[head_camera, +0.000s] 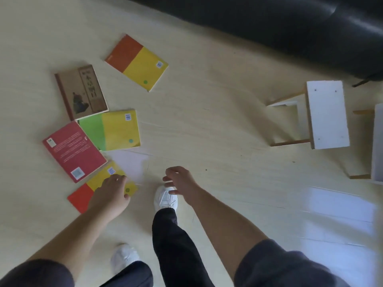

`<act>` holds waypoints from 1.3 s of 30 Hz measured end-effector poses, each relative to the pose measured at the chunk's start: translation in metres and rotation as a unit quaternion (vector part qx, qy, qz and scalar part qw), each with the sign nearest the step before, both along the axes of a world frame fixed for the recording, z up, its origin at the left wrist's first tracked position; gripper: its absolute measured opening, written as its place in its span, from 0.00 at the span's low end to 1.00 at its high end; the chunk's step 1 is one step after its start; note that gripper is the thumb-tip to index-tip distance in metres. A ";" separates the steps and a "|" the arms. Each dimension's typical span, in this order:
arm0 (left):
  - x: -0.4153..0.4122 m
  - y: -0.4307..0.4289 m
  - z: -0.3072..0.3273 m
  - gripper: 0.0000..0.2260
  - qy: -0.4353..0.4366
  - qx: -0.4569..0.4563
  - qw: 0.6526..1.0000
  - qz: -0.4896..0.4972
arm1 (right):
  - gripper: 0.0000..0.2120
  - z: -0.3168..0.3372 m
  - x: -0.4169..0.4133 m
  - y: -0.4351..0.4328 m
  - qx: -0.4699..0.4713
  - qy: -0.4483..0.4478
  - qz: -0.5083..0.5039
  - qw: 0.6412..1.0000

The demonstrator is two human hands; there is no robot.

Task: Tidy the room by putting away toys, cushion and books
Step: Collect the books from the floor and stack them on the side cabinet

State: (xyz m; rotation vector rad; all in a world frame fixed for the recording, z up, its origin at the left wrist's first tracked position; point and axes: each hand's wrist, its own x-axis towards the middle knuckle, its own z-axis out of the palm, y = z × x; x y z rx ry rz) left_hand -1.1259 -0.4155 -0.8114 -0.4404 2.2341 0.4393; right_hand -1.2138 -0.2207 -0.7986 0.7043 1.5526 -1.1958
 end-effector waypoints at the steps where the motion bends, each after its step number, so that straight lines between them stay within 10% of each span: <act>1: 0.003 -0.012 -0.016 0.20 -0.008 -0.003 1.000 0.001 | 0.06 -0.017 0.004 -0.015 0.001 -0.003 0.008 1.000; 28: 0.071 -0.135 -0.327 0.51 0.074 -0.148 0.975 -0.147 | 0.18 -0.317 0.056 -0.170 0.081 0.078 0.232 0.966; 34: 0.057 -0.135 -0.327 0.18 0.100 0.041 0.991 -0.085 | 0.16 -0.322 0.069 -0.172 0.063 0.083 0.149 0.983; 39: 0.046 -0.168 -0.309 0.12 0.248 0.222 0.941 0.059 | 0.19 -0.320 0.058 -0.151 0.070 0.131 0.069 0.986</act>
